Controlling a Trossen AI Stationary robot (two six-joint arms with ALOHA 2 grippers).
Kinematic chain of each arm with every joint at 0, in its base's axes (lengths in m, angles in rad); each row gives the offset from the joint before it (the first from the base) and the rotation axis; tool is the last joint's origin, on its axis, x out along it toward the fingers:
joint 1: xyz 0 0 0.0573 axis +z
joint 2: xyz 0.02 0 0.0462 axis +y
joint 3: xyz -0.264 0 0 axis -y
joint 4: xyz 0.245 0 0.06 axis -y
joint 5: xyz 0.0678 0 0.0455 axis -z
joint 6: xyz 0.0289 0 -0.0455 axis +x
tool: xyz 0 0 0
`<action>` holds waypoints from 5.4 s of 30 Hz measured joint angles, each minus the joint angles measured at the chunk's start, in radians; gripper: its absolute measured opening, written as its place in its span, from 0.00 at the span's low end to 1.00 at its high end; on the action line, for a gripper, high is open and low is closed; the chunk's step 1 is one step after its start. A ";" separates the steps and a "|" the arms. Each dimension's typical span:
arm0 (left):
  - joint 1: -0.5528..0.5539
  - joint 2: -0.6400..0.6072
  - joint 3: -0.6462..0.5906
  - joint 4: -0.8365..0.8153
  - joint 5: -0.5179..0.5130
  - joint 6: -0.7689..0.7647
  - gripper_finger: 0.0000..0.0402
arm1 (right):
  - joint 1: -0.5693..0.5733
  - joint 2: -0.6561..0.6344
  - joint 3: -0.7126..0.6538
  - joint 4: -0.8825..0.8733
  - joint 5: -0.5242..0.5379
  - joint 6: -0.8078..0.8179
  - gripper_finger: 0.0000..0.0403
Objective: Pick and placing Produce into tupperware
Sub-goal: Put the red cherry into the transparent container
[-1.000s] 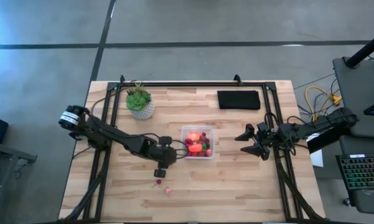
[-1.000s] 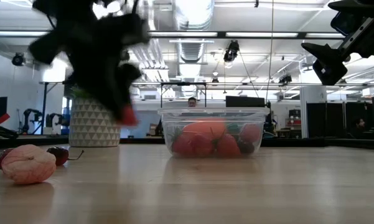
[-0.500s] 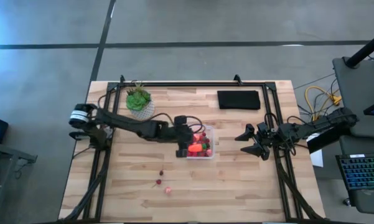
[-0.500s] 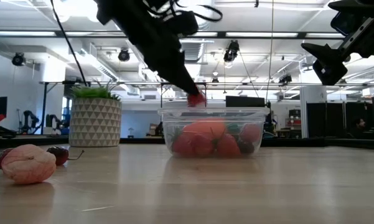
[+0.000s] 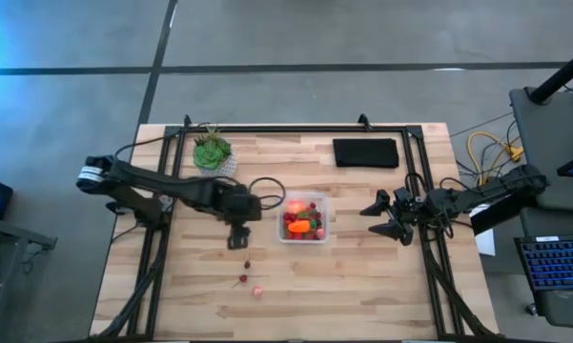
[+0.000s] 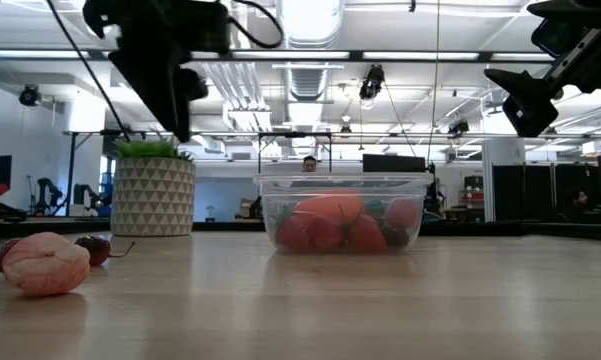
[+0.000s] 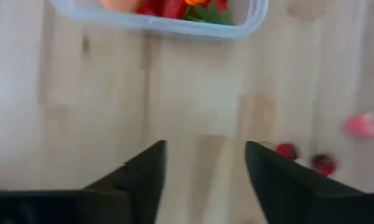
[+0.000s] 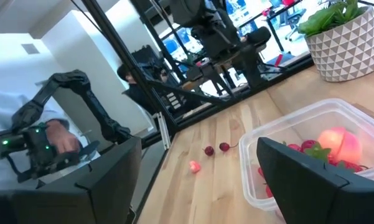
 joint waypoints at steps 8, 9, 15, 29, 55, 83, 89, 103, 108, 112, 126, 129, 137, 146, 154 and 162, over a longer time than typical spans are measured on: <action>-0.148 -0.042 -0.116 0.040 0.010 -0.513 0.32 | 0.000 0.000 0.000 0.001 0.000 0.000 0.76; -0.170 -0.037 -0.121 0.041 0.006 -0.567 0.33 | 0.000 0.000 0.000 0.001 0.000 0.000 0.76; -0.254 0.031 -0.125 0.058 -0.064 -0.876 0.49 | 0.000 0.000 0.000 0.001 0.000 0.000 0.77; -0.289 0.221 -0.107 0.156 -0.063 -1.083 0.65 | 0.000 -0.001 0.000 0.001 0.000 0.000 0.78; -0.576 0.129 -0.101 0.131 -0.104 -1.073 0.55 | 0.000 -0.001 0.000 0.001 0.000 0.000 0.77; -0.603 0.255 -0.120 0.108 -0.021 -0.942 0.42 | 0.000 -0.001 0.000 0.001 0.000 0.000 0.77; -0.602 0.257 -0.120 0.109 -0.038 -0.945 0.27 | 0.000 0.000 0.000 0.001 0.000 0.000 0.76; -0.578 0.257 -0.122 0.121 -0.051 -0.942 0.24 | 0.000 0.000 0.000 0.001 0.000 0.000 0.76; -0.578 0.257 -0.156 0.147 -0.049 -0.952 0.24 | 0.000 -0.001 0.000 0.001 0.000 0.000 0.77; -0.578 0.254 -0.170 0.160 -0.035 -0.952 0.24 | 0.000 0.000 0.000 0.001 0.000 0.000 0.77; -0.578 0.256 -0.161 0.160 -0.028 -0.952 0.18 | 0.000 0.000 0.000 0.001 0.000 0.000 0.77; -0.578 0.256 -0.156 0.160 -0.032 -0.949 0.13 | 0.000 0.000 0.000 0.001 0.000 0.000 0.76; -0.565 0.215 -0.079 0.165 -0.106 -0.888 0.13 | 0.000 0.000 0.000 0.001 0.000 0.000 0.77; -0.375 0.181 0.143 0.209 -0.226 -0.471 0.13 | 0.000 0.000 0.000 0.001 0.000 0.000 0.77; -0.071 0.223 0.231 0.288 -0.218 -0.158 0.16 | 0.000 -0.001 0.000 0.000 0.000 0.000 0.77; 0.091 0.292 0.237 0.424 -0.066 -0.114 0.36 | 0.000 -0.001 0.000 0.000 0.000 0.000 0.77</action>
